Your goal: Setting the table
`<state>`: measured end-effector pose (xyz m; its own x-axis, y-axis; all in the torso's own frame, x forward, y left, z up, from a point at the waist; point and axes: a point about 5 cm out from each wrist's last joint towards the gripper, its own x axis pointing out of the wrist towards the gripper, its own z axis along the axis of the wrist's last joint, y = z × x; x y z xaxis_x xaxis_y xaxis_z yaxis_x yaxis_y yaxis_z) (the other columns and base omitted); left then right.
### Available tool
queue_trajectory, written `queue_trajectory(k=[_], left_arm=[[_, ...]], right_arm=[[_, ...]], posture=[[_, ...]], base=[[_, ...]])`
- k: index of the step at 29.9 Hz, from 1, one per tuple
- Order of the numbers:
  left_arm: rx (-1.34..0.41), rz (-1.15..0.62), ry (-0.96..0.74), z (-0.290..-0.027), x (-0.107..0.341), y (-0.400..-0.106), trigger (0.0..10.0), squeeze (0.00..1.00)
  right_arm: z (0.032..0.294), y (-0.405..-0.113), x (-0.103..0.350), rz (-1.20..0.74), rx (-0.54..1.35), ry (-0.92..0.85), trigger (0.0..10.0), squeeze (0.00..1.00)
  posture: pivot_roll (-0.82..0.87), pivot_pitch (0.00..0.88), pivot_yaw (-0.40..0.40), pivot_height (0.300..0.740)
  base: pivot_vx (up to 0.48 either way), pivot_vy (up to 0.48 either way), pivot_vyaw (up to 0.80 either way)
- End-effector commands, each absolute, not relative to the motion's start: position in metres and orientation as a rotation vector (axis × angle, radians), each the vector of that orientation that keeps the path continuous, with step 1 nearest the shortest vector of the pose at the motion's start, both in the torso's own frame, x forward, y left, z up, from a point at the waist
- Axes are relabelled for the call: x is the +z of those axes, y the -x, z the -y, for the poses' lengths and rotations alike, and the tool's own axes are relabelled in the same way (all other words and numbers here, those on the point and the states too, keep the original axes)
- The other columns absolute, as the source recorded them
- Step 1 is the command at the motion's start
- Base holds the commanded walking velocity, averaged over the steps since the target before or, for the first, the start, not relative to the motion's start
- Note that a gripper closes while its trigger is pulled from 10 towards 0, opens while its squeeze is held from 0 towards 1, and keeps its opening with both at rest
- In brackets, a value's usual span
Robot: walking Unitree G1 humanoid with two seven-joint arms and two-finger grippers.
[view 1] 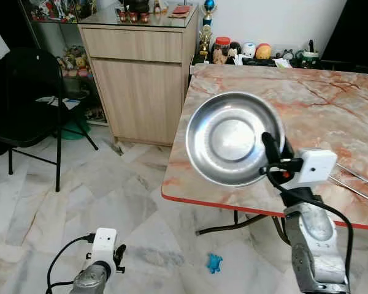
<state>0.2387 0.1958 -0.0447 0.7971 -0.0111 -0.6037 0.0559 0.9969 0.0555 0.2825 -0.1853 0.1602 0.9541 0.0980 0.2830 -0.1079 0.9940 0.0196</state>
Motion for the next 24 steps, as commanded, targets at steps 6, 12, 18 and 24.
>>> queue_trajectory(k=[6,12,18,24], left_arm=[[-0.086,-0.705,-0.075,-0.186,-0.053,-0.23,10.0,0.0],[-0.062,-0.692,-0.068,-0.192,-0.048,-0.237,10.0,0.0],[-0.08,-0.68,-0.073,-0.186,-0.045,-0.242,10.0,0.0],[-0.074,-0.672,-0.051,-0.181,-0.046,-0.242,10.0,0.0]], right_arm=[[0.199,-0.281,0.172,0.341,0.046,0.001,10.0,0.0],[0.204,-0.282,0.18,0.382,-0.009,-0.014,10.0,0.0],[0.202,-0.282,0.184,0.382,0.01,-0.003,10.0,0.0],[0.205,-0.28,0.187,0.387,0.004,0.003,10.0,0.0]], posture=[[-0.03,0.0,0.065,0.736],[-0.03,0.0,0.075,0.736],[-0.05,0.0,0.043,0.736],[-0.05,0.0,0.042,0.736]], base=[[0.0,0.0,0.0],[0.0,0.0,0.0],[0.0,0.0,0.0],[0.0,0.0,0.0]])
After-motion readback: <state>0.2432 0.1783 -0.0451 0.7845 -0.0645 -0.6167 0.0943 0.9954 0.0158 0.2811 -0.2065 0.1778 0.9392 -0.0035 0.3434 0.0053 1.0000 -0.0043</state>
